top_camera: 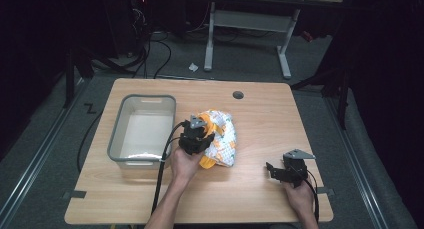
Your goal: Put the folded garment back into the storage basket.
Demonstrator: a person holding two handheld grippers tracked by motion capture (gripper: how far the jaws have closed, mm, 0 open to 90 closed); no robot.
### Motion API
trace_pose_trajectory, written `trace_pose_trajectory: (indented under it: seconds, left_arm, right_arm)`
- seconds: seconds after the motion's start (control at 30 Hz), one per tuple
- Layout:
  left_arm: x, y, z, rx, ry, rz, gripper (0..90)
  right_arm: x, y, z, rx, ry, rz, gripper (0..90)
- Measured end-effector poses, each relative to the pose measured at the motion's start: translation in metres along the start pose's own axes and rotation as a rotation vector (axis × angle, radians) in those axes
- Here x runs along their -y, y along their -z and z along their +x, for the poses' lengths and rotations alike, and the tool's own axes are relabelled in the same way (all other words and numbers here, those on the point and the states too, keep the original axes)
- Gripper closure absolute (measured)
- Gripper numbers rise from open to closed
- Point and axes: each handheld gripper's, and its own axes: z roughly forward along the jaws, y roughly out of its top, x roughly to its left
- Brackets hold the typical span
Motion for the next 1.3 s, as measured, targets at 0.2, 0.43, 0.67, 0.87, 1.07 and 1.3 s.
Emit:
trace_pose_trajectory:
  seconds: [0.2,0.43,0.67,0.87,1.07,1.3]
  left_arm:
    - [-0.01,0.016,0.0,0.009,-0.017,-0.032,80.1]
    - [-0.015,0.03,0.004,0.019,-0.007,-0.074,80.1]
    - [-0.021,0.044,0.007,0.024,-0.007,-0.102,80.0]
    - [-0.025,0.052,0.009,0.025,-0.016,-0.105,80.1]
    - [-0.025,0.059,0.014,0.025,-0.007,-0.113,80.1]
    - [-0.025,0.066,0.021,0.037,0.007,-0.129,80.0]
  right_arm:
    - [0.0,0.0,0.0,0.0,0.0,0.0,23.2]
    - [0.0,0.0,0.0,-0.001,0.002,0.0,23.2]
    - [0.0,0.0,0.0,-0.001,0.002,0.0,23.2]
    - [0.0,0.0,0.0,-0.001,0.002,-0.001,23.2]
    - [0.0,0.0,0.0,-0.001,0.002,0.0,23.2]
    - [0.0,0.0,0.0,-0.001,0.002,0.0,23.2]
